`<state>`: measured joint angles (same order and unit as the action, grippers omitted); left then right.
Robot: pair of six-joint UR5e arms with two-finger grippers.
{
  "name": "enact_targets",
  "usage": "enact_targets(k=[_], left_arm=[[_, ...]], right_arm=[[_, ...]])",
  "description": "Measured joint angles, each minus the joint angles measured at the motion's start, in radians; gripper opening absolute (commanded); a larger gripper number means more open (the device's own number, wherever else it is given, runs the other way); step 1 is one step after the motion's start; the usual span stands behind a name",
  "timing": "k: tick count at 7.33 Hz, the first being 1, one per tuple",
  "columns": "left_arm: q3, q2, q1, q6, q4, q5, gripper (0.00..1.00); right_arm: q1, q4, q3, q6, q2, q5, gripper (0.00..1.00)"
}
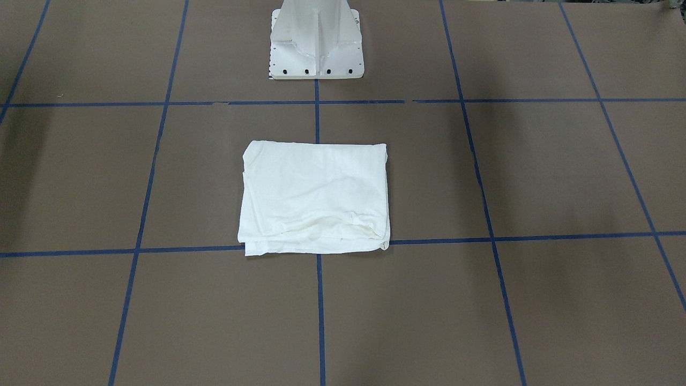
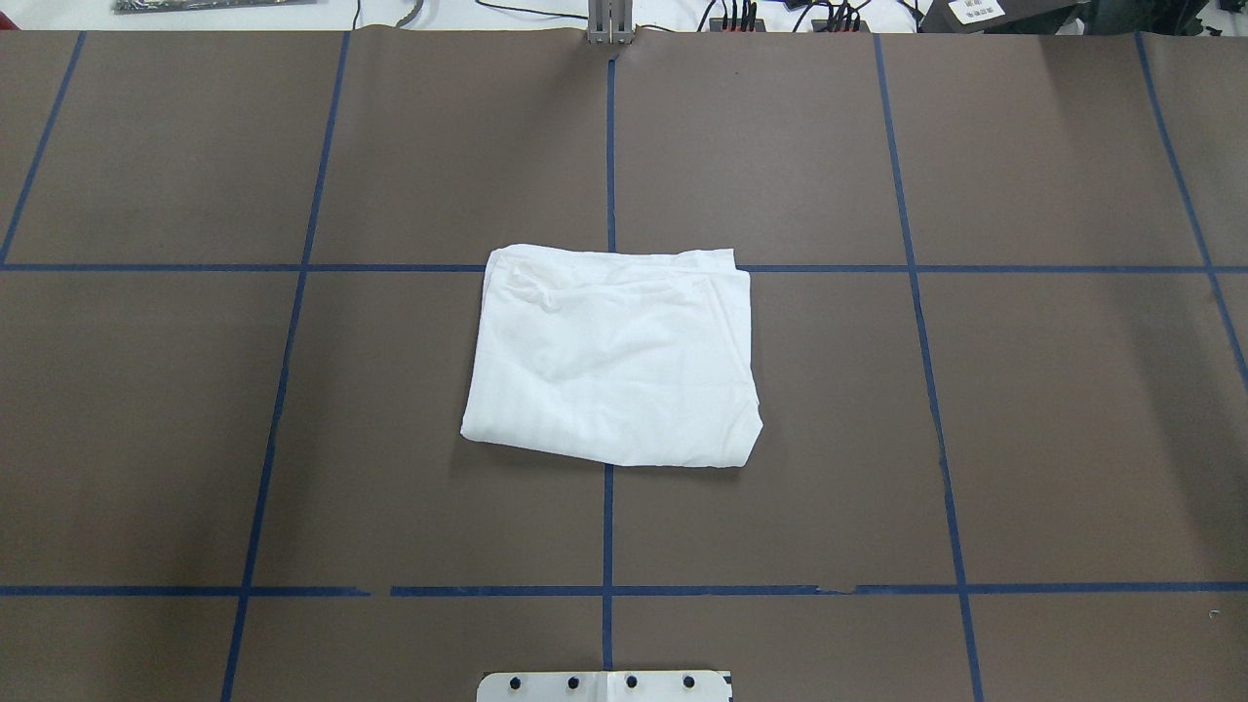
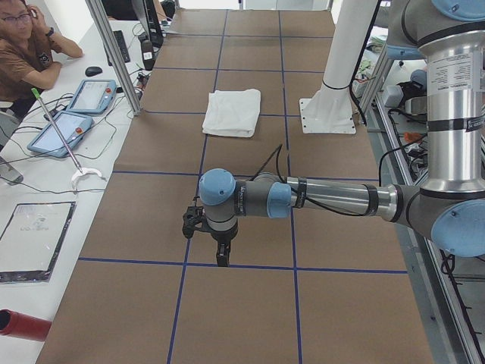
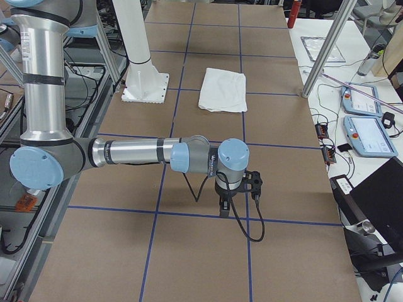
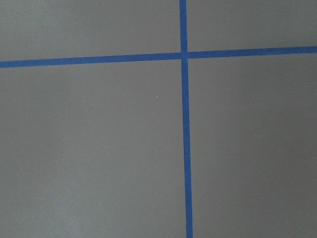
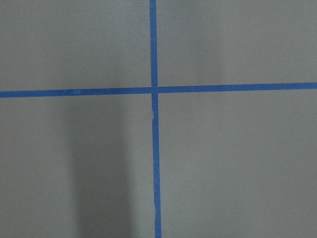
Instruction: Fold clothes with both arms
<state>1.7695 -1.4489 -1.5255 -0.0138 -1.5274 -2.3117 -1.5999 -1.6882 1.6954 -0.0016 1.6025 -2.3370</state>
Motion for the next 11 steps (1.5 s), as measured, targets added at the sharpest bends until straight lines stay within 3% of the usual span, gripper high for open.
enact_targets(k=[11], left_arm=[[0.003, 0.0, 0.001, 0.002, 0.005, 0.0, 1.0]], right_arm=[[0.04, 0.007, -0.056, 0.0, -0.001, 0.002, 1.0]])
